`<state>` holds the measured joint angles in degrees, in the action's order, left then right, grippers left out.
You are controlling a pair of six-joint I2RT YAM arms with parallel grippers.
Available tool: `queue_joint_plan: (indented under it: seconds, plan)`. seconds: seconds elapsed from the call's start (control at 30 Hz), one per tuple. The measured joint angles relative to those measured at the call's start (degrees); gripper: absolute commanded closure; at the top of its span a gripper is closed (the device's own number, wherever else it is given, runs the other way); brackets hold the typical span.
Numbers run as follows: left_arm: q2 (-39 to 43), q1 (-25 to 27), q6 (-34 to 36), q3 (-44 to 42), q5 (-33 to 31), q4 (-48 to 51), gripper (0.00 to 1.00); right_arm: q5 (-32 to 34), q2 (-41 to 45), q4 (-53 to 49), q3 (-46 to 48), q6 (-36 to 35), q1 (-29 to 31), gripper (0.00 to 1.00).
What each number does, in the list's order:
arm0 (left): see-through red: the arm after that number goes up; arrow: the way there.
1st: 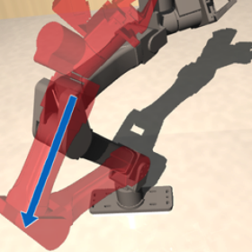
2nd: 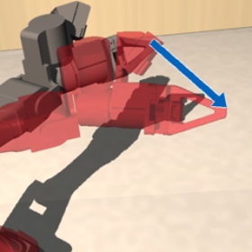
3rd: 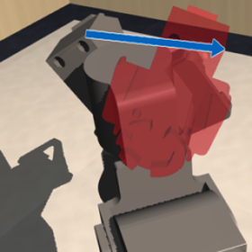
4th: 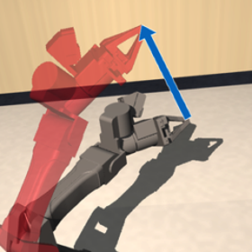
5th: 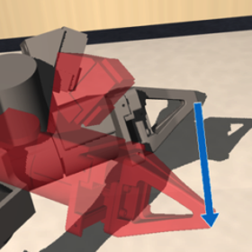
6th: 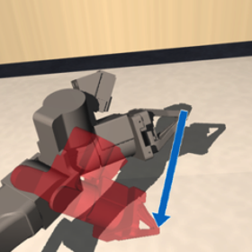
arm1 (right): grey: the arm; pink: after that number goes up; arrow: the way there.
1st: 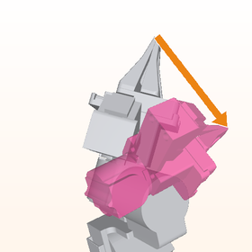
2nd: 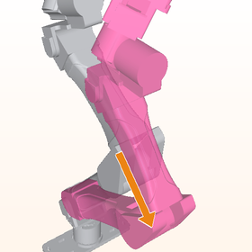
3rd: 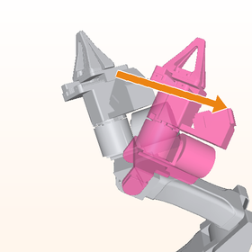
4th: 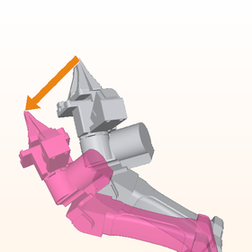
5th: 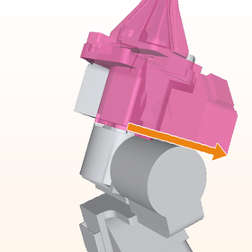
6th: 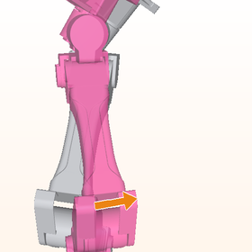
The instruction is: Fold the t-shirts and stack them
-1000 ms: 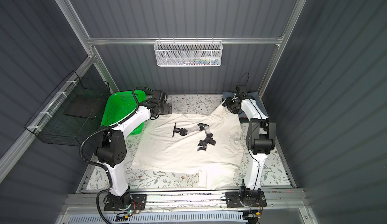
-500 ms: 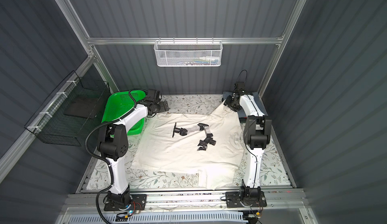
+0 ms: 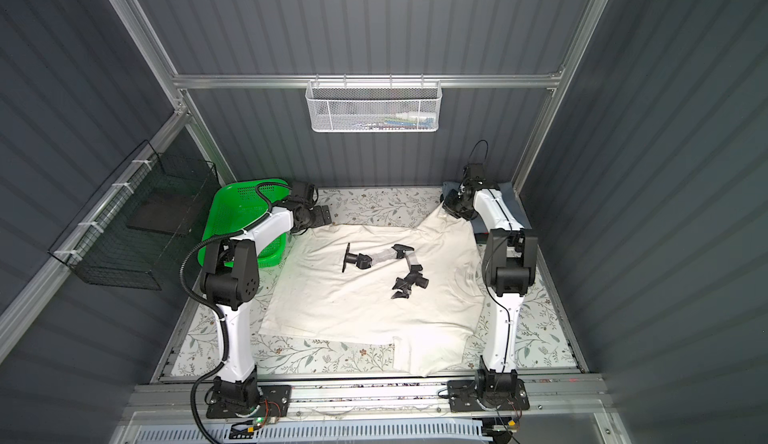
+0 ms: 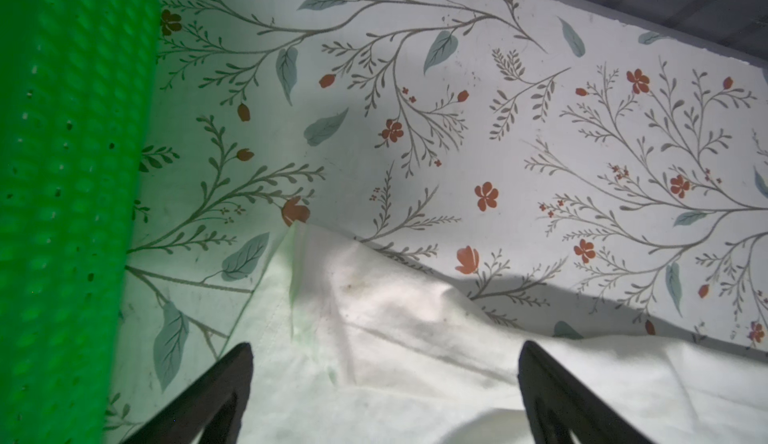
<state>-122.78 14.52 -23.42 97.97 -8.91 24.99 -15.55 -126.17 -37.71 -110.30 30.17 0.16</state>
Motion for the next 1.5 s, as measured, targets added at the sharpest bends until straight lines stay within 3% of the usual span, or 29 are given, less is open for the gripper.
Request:
queue_joint_plan:
  seconds: [0.37,0.73,0.8,1.37,1.5]
  plan:
    - [-1.03,-0.85,-2.36,-0.22,1.75,-0.68,0.09,-2.08,1.33,3.72,4.94,2.69,-0.5,1.0]
    - [-2.67,-1.14,-4.28,-2.34,2.54,-0.7,0.19,-2.64,12.26,7.61,12.02,5.03,-0.57,1.0]
    - [-2.67,-1.14,-4.5,-2.95,2.32,-0.68,0.26,-2.69,13.25,8.11,12.92,5.4,-0.61,1.0]
    - [-6.14,-1.14,-4.7,0.24,-0.11,-1.14,0.47,-5.22,14.32,9.55,18.38,6.99,-0.79,1.0]
    - [-6.27,-1.14,-4.44,0.5,-0.52,-0.87,0.66,-5.51,15.04,9.62,18.82,7.23,-0.98,1.0]
